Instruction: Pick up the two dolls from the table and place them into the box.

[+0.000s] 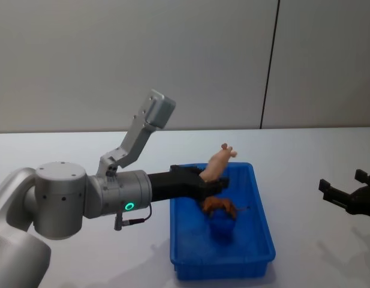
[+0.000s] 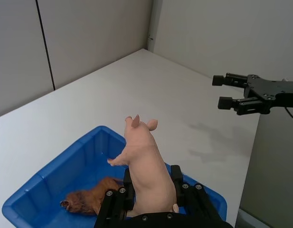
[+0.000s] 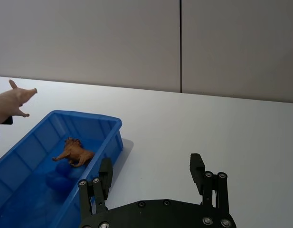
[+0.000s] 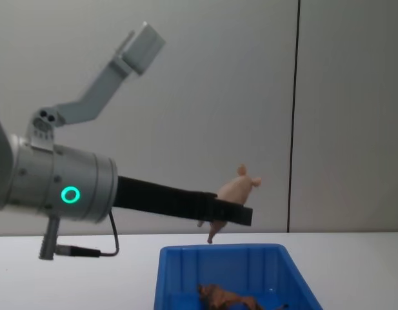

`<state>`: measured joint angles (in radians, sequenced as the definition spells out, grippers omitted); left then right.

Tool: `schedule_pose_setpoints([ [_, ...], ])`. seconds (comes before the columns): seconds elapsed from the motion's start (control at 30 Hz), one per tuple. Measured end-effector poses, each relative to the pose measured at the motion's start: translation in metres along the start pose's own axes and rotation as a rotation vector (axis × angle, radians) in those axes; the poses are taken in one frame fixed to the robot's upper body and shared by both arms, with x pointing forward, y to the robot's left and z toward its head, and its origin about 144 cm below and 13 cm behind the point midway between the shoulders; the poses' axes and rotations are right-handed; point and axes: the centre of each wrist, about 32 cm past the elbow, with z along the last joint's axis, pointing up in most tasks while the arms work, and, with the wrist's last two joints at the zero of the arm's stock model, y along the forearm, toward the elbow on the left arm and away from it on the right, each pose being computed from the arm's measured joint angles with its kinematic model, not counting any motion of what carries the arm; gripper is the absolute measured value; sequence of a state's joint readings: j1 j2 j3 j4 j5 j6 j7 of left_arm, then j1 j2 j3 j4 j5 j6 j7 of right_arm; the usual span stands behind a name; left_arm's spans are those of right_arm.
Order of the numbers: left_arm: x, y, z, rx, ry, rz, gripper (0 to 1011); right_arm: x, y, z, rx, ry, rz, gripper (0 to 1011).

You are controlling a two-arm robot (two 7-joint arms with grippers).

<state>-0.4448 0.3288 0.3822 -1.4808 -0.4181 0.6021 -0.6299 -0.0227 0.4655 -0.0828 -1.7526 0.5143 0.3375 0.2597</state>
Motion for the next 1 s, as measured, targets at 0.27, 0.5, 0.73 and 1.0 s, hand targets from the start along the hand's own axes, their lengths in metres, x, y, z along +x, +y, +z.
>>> schedule_pose_setpoints([
  [0.27,0.004,-0.009,-0.002,0.027,0.005,0.004,530,0.000,0.000,0.000,0.000,0.000,0.000,1003],
  [0.5,0.006,-0.015,-0.003,0.042,0.009,0.006,756,0.000,0.000,0.000,0.000,0.000,0.000,1003],
  [0.73,0.007,-0.017,-0.004,0.048,0.010,0.006,931,0.000,0.000,0.000,0.000,0.000,0.000,1003],
  [1.0,0.007,-0.018,-0.004,0.053,0.011,0.007,1001,0.000,0.000,0.000,0.000,0.000,0.000,1003],
])
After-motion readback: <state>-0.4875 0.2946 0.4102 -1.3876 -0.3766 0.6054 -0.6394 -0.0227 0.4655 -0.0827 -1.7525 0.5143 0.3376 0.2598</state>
